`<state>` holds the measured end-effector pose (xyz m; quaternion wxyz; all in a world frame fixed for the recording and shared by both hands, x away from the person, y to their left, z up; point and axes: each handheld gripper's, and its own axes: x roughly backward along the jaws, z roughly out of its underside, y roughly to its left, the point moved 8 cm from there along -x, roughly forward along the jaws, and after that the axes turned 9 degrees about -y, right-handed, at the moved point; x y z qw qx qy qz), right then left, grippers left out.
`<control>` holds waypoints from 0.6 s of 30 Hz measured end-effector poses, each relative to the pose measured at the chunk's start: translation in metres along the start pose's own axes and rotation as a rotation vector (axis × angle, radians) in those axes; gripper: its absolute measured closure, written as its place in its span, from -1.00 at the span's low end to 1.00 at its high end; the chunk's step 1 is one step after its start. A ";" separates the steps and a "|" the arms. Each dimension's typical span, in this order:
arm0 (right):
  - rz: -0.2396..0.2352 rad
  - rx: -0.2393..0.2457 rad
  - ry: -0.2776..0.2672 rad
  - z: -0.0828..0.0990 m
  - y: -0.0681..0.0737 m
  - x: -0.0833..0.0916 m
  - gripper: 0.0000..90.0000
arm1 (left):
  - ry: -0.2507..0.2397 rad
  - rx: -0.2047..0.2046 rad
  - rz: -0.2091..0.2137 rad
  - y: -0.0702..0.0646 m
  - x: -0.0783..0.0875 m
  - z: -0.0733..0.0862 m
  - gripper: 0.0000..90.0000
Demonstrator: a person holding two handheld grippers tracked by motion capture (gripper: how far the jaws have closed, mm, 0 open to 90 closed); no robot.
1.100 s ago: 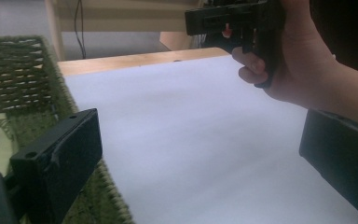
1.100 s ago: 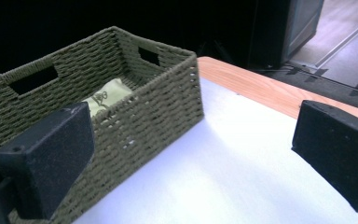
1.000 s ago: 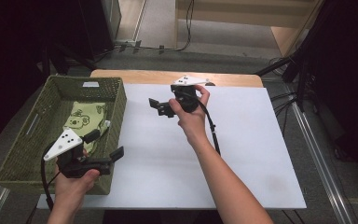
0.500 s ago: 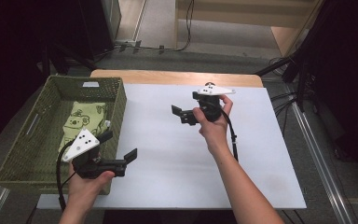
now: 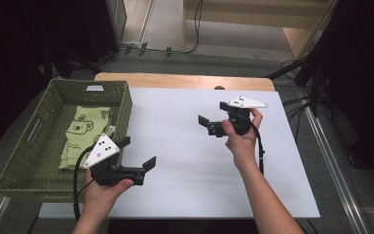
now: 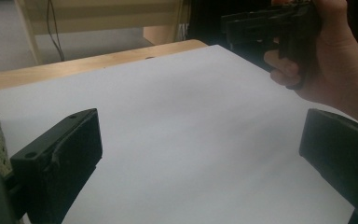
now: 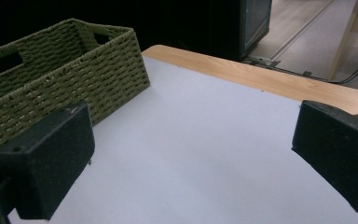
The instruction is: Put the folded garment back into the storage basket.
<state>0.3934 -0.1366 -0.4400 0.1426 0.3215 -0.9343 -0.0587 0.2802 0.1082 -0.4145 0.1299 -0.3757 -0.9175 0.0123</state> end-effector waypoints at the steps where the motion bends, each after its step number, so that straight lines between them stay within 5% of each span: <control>1: 0.007 -0.004 0.001 0.002 -0.002 0.005 -1.00 | 0.000 -0.005 -0.002 -0.001 -0.001 0.000 -1.00; 18: 0.039 -0.001 -0.037 0.015 -0.019 0.050 -1.00 | 0.014 -0.006 0.010 -0.007 -0.018 0.012 -1.00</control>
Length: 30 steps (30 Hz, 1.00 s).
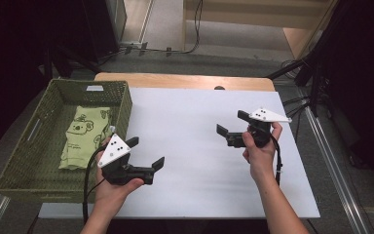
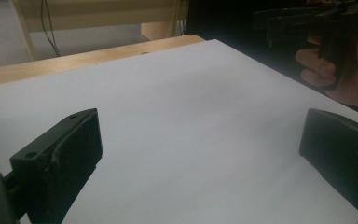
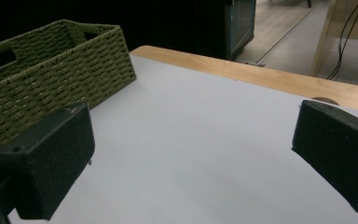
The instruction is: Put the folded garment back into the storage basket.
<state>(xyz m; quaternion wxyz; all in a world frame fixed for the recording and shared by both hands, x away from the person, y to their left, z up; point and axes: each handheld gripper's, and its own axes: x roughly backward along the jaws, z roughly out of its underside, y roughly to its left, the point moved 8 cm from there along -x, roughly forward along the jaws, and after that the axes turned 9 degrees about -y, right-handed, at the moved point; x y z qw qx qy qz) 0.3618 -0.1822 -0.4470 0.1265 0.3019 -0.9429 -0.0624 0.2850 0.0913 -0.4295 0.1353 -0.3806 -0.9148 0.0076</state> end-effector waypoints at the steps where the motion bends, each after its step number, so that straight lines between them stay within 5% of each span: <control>1: 0.008 0.002 -0.002 0.003 -0.003 0.006 -1.00 | 0.002 -0.001 -0.002 0.000 -0.001 0.002 -1.00; 30: 0.084 -0.016 0.004 0.067 -0.035 0.090 -1.00 | 0.017 -0.016 -0.008 -0.001 -0.022 0.039 -1.00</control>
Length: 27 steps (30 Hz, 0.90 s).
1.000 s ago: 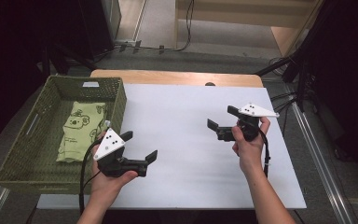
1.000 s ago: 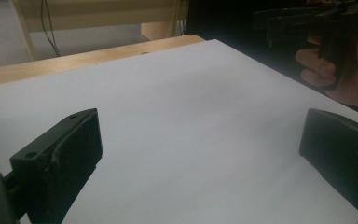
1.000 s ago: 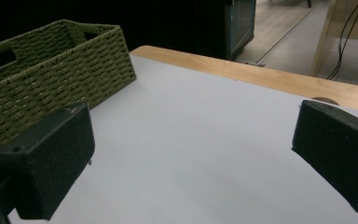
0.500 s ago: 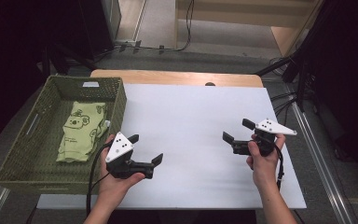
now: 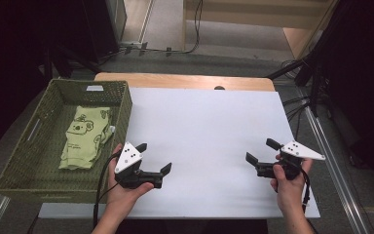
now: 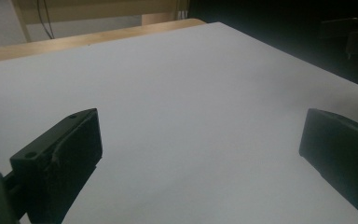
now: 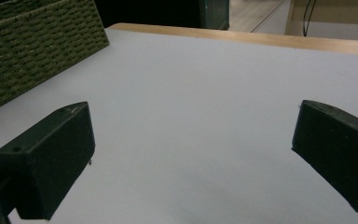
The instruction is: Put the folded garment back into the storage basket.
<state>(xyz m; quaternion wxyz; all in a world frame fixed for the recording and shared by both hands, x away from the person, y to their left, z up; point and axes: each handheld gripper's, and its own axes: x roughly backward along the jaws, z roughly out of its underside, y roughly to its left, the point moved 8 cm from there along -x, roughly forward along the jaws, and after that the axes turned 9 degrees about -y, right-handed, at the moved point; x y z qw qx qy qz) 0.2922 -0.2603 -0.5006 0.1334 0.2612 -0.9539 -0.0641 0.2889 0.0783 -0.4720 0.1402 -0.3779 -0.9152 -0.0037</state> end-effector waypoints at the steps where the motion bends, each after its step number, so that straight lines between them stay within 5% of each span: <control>1: 0.002 0.001 -0.001 0.003 -0.001 0.003 -1.00 | 0.000 0.001 0.002 -0.001 -0.002 0.004 -1.00; 27: 0.045 -0.014 0.031 0.047 -0.012 0.059 -1.00 | 0.013 -0.026 0.000 0.001 -0.003 0.033 -1.00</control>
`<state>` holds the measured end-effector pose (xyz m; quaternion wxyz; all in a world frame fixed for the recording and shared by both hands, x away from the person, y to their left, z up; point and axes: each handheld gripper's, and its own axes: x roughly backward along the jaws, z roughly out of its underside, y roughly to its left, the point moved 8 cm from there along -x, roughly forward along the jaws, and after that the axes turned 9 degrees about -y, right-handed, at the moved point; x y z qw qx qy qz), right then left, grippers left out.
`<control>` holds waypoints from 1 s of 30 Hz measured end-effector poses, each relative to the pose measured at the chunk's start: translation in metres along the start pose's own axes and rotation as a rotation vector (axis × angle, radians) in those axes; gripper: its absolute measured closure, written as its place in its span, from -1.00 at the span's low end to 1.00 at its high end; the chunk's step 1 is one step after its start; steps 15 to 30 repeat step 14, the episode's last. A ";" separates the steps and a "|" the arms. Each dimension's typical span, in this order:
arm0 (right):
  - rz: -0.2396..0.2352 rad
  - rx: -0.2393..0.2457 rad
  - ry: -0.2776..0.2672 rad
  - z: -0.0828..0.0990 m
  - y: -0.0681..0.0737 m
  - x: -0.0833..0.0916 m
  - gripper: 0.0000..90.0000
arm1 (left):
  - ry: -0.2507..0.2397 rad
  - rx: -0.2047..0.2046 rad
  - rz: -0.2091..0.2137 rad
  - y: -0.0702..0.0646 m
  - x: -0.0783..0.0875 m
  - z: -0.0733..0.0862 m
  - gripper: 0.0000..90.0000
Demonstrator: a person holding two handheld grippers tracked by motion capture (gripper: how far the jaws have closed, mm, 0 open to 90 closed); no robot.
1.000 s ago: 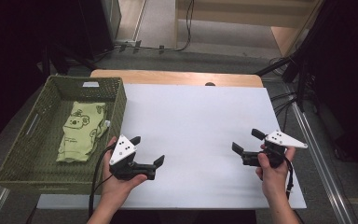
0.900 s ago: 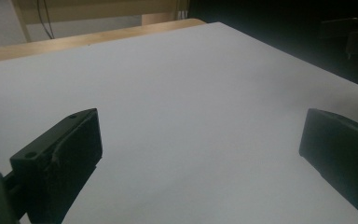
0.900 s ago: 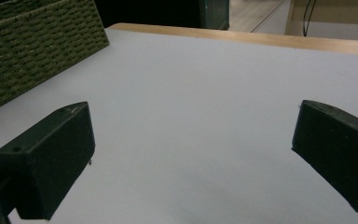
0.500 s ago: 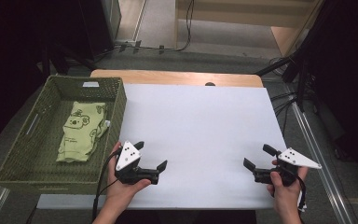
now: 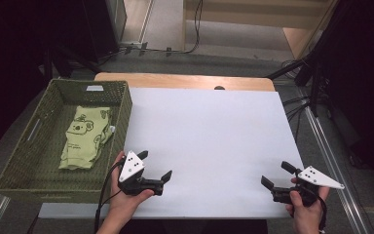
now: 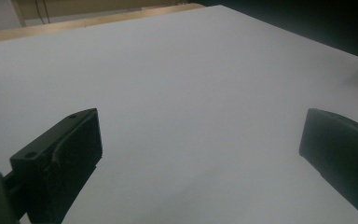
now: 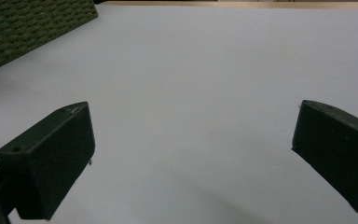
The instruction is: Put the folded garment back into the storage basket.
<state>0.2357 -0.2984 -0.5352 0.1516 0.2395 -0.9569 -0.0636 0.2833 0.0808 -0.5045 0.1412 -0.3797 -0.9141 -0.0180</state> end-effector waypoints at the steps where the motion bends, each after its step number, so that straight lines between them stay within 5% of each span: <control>1: 0.003 0.000 0.000 0.000 -0.001 0.000 -1.00 | 0.001 0.001 -0.001 0.001 0.000 0.001 -1.00; 8: -0.006 0.033 0.020 0.004 0.000 -0.006 -1.00 | 0.009 0.005 -0.011 0.002 -0.002 0.007 -1.00; 30: -0.018 0.026 0.027 0.006 0.000 -0.008 -1.00 | 0.019 0.007 -0.016 0.002 -0.004 0.009 -1.00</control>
